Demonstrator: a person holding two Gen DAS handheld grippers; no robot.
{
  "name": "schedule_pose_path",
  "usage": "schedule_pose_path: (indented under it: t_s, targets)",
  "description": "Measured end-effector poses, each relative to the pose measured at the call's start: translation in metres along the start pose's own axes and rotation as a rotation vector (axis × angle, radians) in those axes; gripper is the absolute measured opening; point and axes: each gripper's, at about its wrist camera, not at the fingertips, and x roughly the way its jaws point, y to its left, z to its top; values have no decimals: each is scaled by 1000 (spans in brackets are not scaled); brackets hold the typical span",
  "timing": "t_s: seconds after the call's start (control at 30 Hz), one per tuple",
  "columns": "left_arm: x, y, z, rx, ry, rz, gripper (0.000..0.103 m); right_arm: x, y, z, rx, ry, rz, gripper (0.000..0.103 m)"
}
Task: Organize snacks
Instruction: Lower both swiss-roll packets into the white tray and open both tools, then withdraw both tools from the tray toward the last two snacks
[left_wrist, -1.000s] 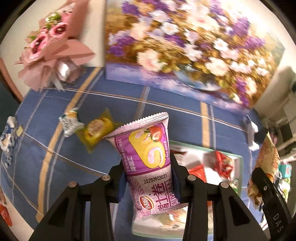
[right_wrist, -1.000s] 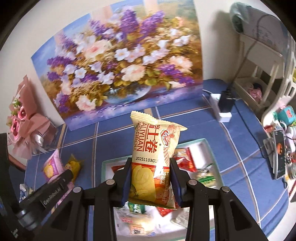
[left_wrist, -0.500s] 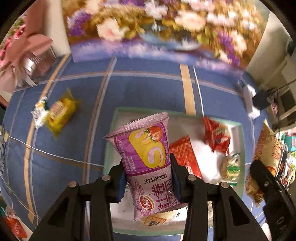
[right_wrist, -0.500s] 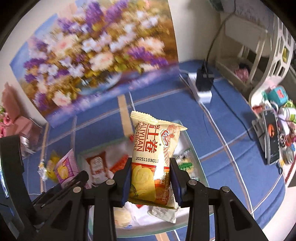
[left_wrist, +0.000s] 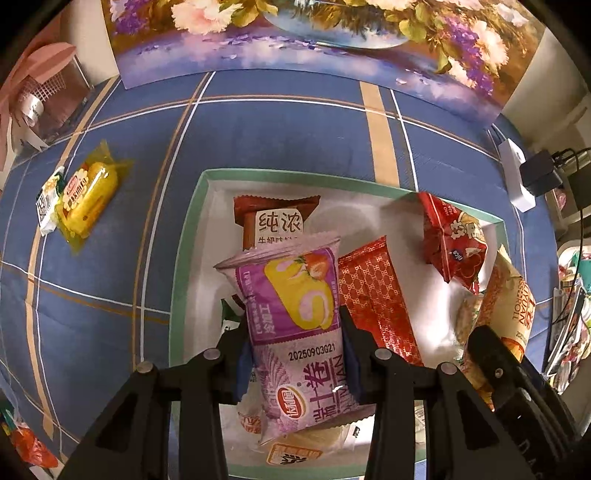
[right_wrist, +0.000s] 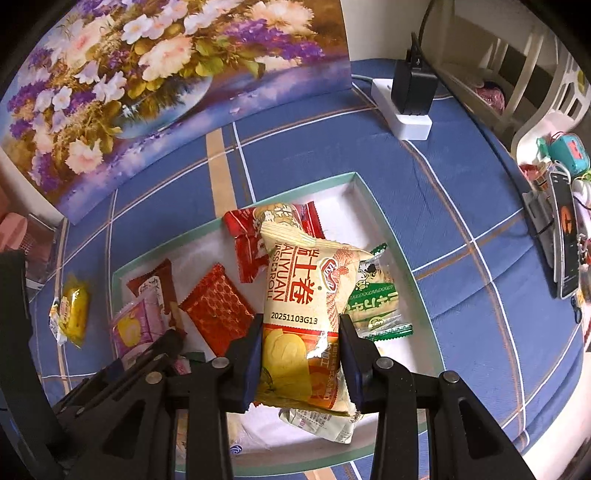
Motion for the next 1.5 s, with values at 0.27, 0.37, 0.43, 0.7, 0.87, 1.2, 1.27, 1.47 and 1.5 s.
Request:
schedule_pose_path:
  t_s: [0.27, 0.37, 0.43, 0.7, 0.87, 1.2, 1.27, 1.47, 1.5]
  targets:
    - [-14, 9, 5, -16, -7, -50, 50, -8, 1, 4, -1, -13, 1, 40]
    - [-21, 10, 7, -20, -23, -56, 55, -13, 1, 5, -2, -16, 4, 41]
    - [-26, 9, 7, -24, -33, -59, 55, -15, 1, 6, -3, -21, 5, 41]
    - [-39, 15, 9, -38, -75, -36, 63, -17, 0, 7, 4, -19, 12, 41]
    - [-38, 21, 11, -62, -81, -19, 63, -14, -2, 7, 15, -8, 14, 47]
    - [-35, 40, 15, -115, -88, 18, 81, -10, 2, 7, 1, 2, 16, 58]
    - [-35, 43, 16, -125, -97, 43, 85, -10, 4, 6, -5, -1, 23, 63]
    - [-34, 56, 17, -151, -140, 133, 87, -10, 7, 7, -7, -21, 52, 93]
    - [-34, 59, 18, -158, -143, 138, 87, -11, 7, 7, -6, -25, 53, 95]
